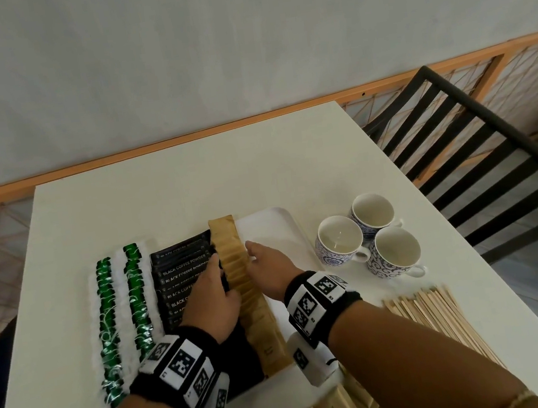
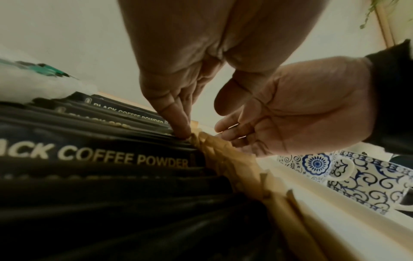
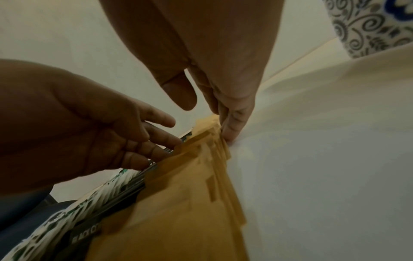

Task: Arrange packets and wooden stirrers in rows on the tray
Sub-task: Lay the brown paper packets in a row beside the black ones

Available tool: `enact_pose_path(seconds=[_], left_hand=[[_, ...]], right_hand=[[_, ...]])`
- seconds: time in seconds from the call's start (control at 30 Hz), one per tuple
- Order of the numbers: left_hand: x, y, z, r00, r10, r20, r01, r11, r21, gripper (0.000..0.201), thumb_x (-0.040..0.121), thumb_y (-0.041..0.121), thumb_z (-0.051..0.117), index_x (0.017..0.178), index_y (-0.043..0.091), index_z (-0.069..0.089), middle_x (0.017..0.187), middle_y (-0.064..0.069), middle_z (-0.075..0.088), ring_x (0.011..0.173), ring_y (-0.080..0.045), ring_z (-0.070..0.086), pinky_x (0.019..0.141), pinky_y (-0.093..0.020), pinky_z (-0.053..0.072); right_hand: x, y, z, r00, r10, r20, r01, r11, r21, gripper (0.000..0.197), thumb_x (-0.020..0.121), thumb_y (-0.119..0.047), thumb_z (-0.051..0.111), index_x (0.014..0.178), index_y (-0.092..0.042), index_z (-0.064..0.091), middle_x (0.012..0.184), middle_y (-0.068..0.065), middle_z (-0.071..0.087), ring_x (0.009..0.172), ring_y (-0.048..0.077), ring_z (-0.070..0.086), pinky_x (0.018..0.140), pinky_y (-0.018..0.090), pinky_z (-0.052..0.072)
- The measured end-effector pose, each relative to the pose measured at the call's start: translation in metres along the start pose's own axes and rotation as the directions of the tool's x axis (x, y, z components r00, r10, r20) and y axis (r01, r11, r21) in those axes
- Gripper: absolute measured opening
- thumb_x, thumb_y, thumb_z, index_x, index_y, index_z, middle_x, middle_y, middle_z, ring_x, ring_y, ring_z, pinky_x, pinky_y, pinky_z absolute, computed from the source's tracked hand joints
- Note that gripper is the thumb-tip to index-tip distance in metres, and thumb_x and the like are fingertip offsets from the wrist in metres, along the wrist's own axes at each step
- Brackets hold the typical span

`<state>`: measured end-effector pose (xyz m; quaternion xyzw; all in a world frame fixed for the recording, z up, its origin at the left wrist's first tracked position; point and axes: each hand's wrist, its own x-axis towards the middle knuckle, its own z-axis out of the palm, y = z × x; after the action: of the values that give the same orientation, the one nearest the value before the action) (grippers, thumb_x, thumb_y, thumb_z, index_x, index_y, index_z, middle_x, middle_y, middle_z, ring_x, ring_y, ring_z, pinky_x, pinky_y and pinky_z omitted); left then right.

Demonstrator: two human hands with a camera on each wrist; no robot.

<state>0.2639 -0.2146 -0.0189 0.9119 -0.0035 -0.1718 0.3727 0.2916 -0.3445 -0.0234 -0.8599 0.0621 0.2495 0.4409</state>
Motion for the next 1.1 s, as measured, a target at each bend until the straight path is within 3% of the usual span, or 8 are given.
enact_pose_path(seconds=[0.13, 0.23, 0.33, 0.43, 0.57, 0.73, 0.93, 1.1], left_hand=[[0.0, 0.002, 0.001, 1.0, 0.007, -0.004, -0.007, 0.999, -0.046, 0.057, 0.091, 0.003, 0.051, 0.144, 0.015, 0.033, 0.108, 0.01, 0.046, 0.093, -0.011, 0.049, 0.079, -0.022, 0.037], [0.002, 0.0, -0.001, 1.0, -0.02, 0.02, 0.021, 0.998, -0.066, 0.062, 0.09, 0.006, 0.053, 0.147, 0.017, 0.029, 0.121, 0.003, 0.052, 0.108, -0.019, 0.055, 0.085, -0.028, 0.044], [-0.001, -0.003, -0.005, 0.999, -0.034, 0.015, 0.035, 0.998, -0.053, 0.063, 0.091, 0.006, 0.052, 0.148, 0.014, 0.027, 0.132, -0.002, 0.048, 0.12, -0.022, 0.051, 0.09, -0.025, 0.041], [-0.01, -0.014, -0.011, 1.0, -0.022, -0.022, 0.022, 1.0, -0.008, 0.059, 0.089, 0.005, 0.053, 0.144, 0.016, 0.036, 0.135, -0.005, 0.047, 0.103, -0.014, 0.055, 0.091, -0.027, 0.042], [-0.037, -0.033, -0.009, 0.994, 0.105, 0.017, -0.106, 0.989, 0.102, 0.034, 0.088, 0.005, 0.056, 0.118, 0.019, 0.061, 0.108, 0.005, 0.051, 0.081, -0.001, 0.05, 0.077, -0.012, 0.037], [-0.076, -0.046, 0.007, 0.975, 0.192, 0.112, -0.206, 0.969, 0.138, 0.019, 0.089, 0.014, 0.061, 0.097, 0.031, 0.062, 0.091, 0.014, 0.053, 0.076, 0.0, 0.053, 0.067, -0.006, 0.038], [-0.106, -0.057, 0.027, 0.965, 0.202, 0.17, -0.227, 0.964, 0.141, 0.024, 0.088, 0.017, 0.062, 0.088, 0.04, 0.057, 0.09, 0.013, 0.058, 0.086, -0.001, 0.055, 0.07, -0.009, 0.041], [-0.121, -0.055, 0.038, 0.959, 0.19, 0.211, -0.232, 0.953, 0.194, 0.016, 0.091, 0.021, 0.057, 0.093, 0.036, 0.057, 0.089, 0.016, 0.053, 0.077, -0.003, 0.053, 0.067, -0.01, 0.04]], right_hand=[[0.007, -0.003, -0.001, 1.0, 0.017, 0.001, -0.017, 0.999, -0.028, 0.054, 0.098, -0.012, 0.036, 0.15, -0.006, 0.025, 0.154, 0.012, 0.032, 0.141, 0.024, 0.032, 0.114, 0.032, 0.026], [0.009, -0.006, -0.001, 1.0, 0.0, 0.003, 0.0, 1.0, -0.009, 0.038, 0.097, -0.007, 0.036, 0.133, -0.006, 0.046, 0.141, 0.016, 0.048, 0.123, 0.027, 0.048, 0.104, 0.033, 0.035], [0.007, -0.001, -0.004, 1.0, 0.0, 0.01, 0.001, 0.999, -0.033, 0.051, 0.098, -0.012, 0.038, 0.148, -0.003, 0.029, 0.152, 0.013, 0.036, 0.139, 0.026, 0.034, 0.111, 0.032, 0.028], [-0.001, 0.009, -0.012, 1.0, -0.011, 0.01, 0.011, 0.998, -0.061, 0.057, 0.097, -0.012, 0.039, 0.152, -0.012, 0.024, 0.156, 0.007, 0.029, 0.144, 0.021, 0.027, 0.116, 0.03, 0.023], [-0.038, 0.024, -0.037, 0.992, -0.119, 0.049, 0.127, 0.969, -0.211, 0.043, 0.094, -0.01, 0.045, 0.137, -0.016, 0.051, 0.136, 0.002, 0.055, 0.128, 0.017, 0.048, 0.108, 0.029, 0.036], [-0.104, 0.047, -0.047, 0.951, -0.144, 0.273, 0.274, 0.802, -0.531, 0.025, 0.086, -0.023, 0.062, 0.11, -0.024, 0.07, 0.107, -0.005, 0.07, 0.09, 0.009, 0.058, 0.09, 0.022, 0.046], [-0.153, 0.09, -0.008, 0.903, -0.082, 0.421, 0.399, 0.521, -0.754, 0.059, 0.078, -0.045, 0.073, 0.13, -0.027, 0.051, 0.125, 0.004, 0.055, 0.113, 0.026, 0.048, 0.096, 0.043, 0.043], [-0.158, 0.096, 0.004, 0.935, -0.133, 0.328, 0.351, 0.475, -0.807, 0.04, 0.086, -0.034, 0.064, 0.121, -0.018, 0.056, 0.116, 0.009, 0.057, 0.11, 0.03, 0.047, 0.09, 0.043, 0.041]])
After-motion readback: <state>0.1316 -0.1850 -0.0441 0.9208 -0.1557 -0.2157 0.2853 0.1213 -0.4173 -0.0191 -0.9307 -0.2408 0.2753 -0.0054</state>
